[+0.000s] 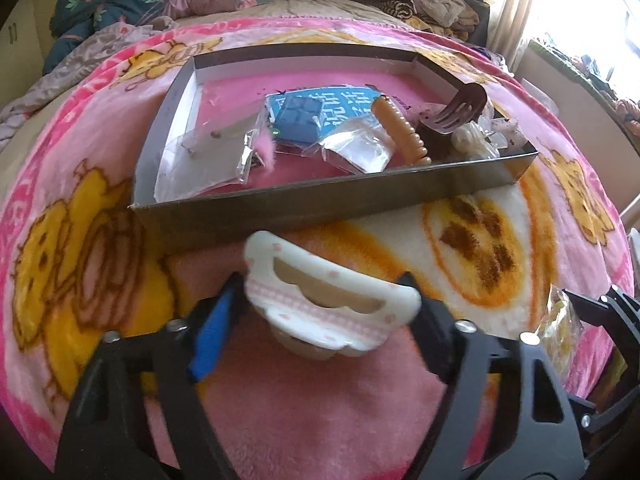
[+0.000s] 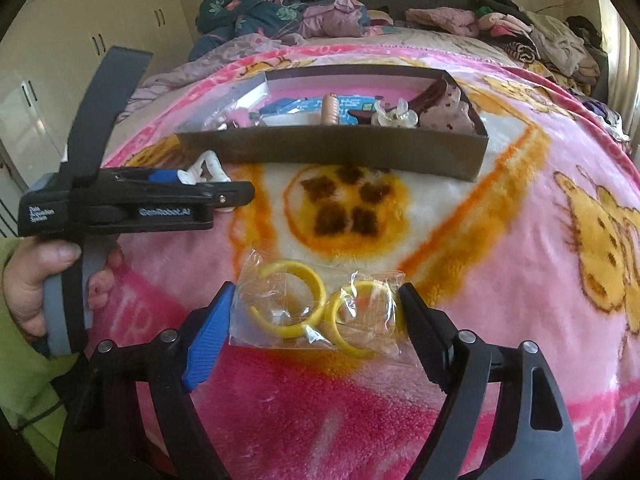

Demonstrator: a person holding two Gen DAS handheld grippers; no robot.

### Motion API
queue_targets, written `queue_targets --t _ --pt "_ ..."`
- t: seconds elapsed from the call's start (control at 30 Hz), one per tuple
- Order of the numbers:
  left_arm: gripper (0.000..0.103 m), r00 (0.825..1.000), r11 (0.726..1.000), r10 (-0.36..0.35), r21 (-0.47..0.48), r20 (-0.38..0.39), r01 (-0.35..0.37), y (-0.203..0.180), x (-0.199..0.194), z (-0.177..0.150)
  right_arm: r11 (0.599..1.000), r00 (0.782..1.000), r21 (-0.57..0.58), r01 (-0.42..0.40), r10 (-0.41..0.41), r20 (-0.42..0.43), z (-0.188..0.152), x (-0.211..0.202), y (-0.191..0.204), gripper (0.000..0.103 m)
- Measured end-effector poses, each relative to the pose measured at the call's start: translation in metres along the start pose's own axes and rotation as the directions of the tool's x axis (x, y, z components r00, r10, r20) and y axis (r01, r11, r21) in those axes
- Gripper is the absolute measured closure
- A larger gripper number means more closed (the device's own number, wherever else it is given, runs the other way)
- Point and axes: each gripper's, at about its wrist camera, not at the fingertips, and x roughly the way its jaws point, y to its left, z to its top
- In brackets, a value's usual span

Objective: Organize jewelry
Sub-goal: 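Carry the claw clip and yellow rings bag into the tray and open both tools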

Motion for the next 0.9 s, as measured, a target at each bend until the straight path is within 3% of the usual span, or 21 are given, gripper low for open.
queue_targets --t 0.43,0.9 --pt "0.041 0.997 0.999 -0.041 0.005 0.071 0.041 0.008 -0.05 0.002 1.0 0.999 0.005 -0.016 0.015 0.043 0.021 -0.02 0.002 0.023" --pt "0.041 0.989 1.0 -0.015 -0.011 0.145 0.017 0.031 -0.085 0.033 1.0 0.993 0.025 0.0 -0.003 0.115 0.074 -0.035 -0.013 0.023"
